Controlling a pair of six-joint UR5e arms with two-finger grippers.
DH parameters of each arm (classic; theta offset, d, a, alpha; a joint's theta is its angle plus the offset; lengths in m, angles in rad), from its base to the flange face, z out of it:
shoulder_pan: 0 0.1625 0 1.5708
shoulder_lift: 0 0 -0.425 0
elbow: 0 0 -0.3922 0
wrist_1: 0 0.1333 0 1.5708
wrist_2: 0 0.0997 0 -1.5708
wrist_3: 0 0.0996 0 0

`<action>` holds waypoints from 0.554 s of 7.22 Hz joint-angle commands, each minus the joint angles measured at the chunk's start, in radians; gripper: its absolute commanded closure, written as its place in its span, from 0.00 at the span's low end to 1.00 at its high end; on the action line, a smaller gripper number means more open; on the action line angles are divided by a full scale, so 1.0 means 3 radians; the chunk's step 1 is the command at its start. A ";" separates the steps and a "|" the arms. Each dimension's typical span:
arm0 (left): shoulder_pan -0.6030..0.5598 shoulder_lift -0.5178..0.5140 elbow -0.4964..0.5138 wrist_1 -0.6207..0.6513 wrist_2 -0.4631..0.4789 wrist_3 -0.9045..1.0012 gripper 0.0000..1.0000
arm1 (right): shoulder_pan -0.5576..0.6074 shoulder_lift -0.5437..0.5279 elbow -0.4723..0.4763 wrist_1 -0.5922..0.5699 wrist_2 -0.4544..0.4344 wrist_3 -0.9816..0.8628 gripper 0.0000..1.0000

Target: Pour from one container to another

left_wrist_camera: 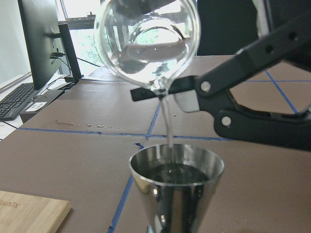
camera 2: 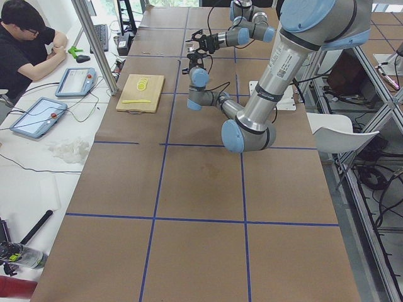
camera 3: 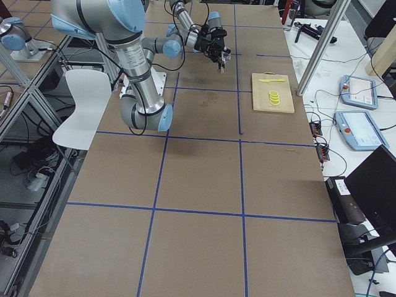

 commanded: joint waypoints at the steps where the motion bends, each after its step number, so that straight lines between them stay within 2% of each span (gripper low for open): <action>1: 0.0000 0.0000 0.0000 0.0000 0.0000 0.0000 1.00 | 0.0000 0.0000 0.0000 0.0000 -0.0007 -0.0016 1.00; 4: 0.0000 0.0000 0.0000 0.0000 0.0000 0.0000 1.00 | 0.0000 0.0000 -0.0010 0.0000 -0.0033 -0.0129 1.00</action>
